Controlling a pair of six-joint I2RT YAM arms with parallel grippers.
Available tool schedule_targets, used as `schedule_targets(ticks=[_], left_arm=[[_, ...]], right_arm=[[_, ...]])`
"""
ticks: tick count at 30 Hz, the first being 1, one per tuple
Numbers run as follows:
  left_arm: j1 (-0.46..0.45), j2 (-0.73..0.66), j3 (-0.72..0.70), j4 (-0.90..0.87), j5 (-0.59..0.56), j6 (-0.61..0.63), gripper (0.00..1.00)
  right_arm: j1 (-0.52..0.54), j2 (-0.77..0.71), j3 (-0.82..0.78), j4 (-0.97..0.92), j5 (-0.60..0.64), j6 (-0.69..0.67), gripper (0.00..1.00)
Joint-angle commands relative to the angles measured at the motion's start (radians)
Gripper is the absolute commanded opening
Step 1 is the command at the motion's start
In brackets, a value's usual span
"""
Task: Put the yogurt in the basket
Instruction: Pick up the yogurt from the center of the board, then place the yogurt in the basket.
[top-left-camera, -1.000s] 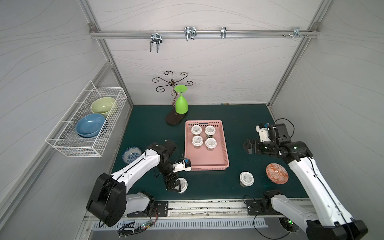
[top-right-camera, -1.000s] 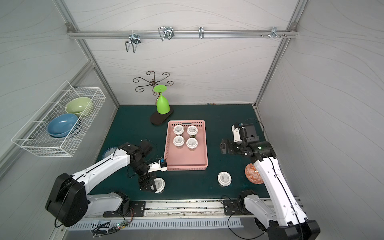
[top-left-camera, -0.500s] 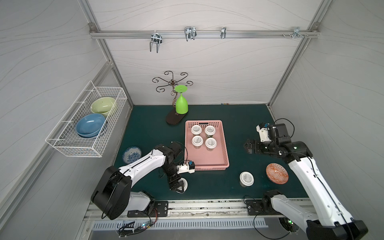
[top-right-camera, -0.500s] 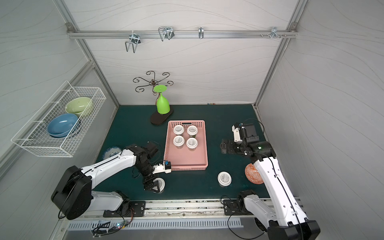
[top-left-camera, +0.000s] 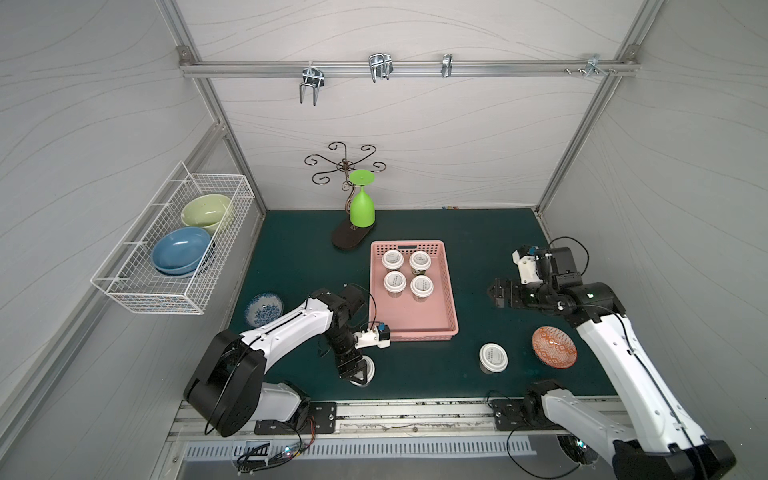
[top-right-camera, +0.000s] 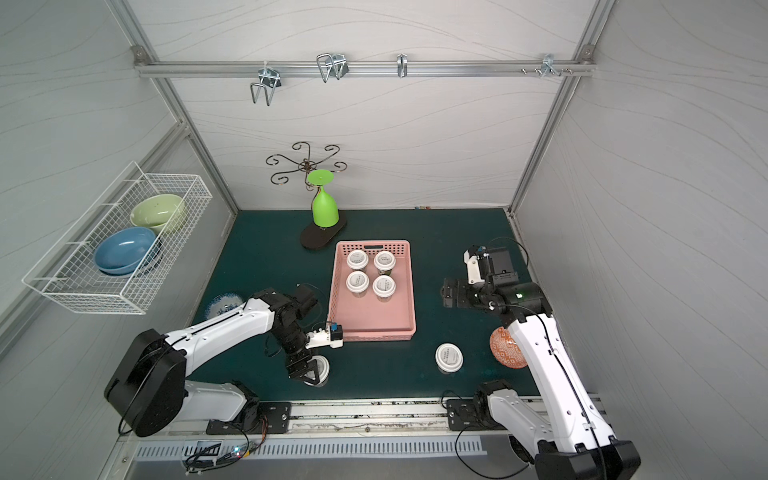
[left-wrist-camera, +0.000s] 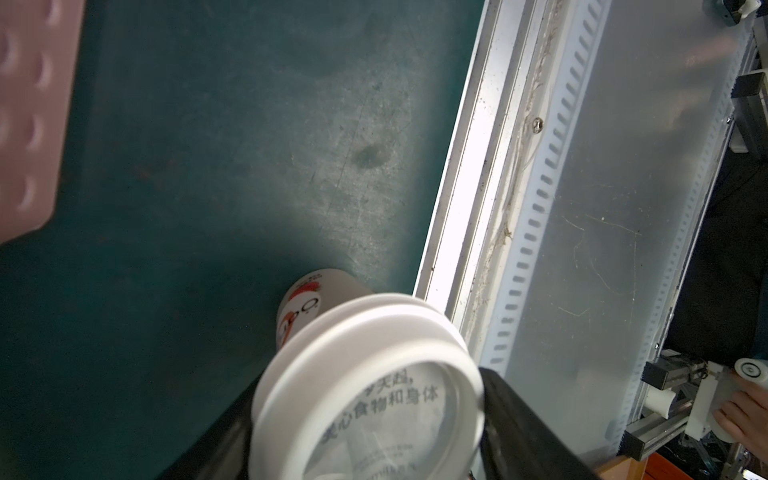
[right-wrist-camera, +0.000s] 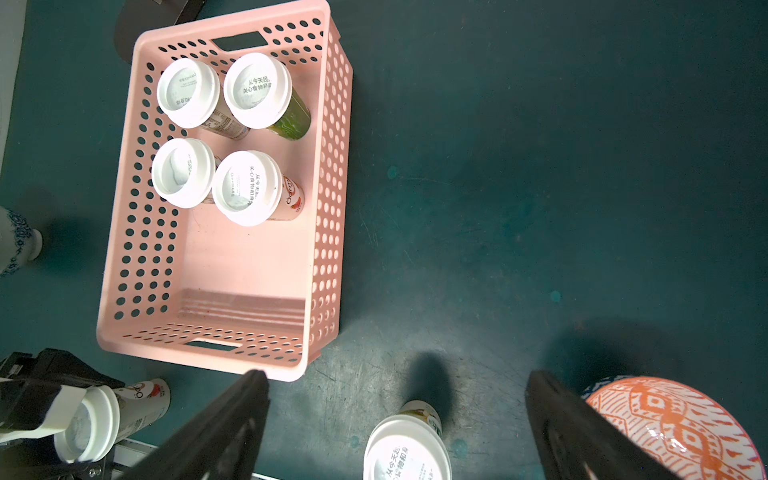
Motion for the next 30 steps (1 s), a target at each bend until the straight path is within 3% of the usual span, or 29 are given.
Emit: schedule_targets(ticks=[1, 10, 15, 22, 30], left_arm=[[-0.001, -0.026, 0.026, -0.060, -0.007, 0.006, 0.72], [-0.001, -0.197, 0.150, -0.245, -0.038, 0.033, 0.73], [-0.001, -0.213, 0.294, -0.346, -0.019, 0.034, 0.73], [-0.001, -0.088, 0.544, -0.285, 0.033, -0.057, 0.71], [-0.001, 0.143, 0.679, -0.065, -0.060, -0.231, 0.70]], right_arm=[[-0.004, -0.007, -0.002, -0.022, 0.007, -0.002, 0.99], [-0.004, -0.036, -0.018, -0.047, -0.034, 0.050, 0.99], [-0.006, -0.042, -0.032, -0.059, -0.040, 0.071, 0.99], [-0.016, -0.047, -0.048, -0.077, -0.082, 0.140, 0.99], [-0.087, -0.091, -0.077, -0.126, -0.177, 0.225, 0.99]])
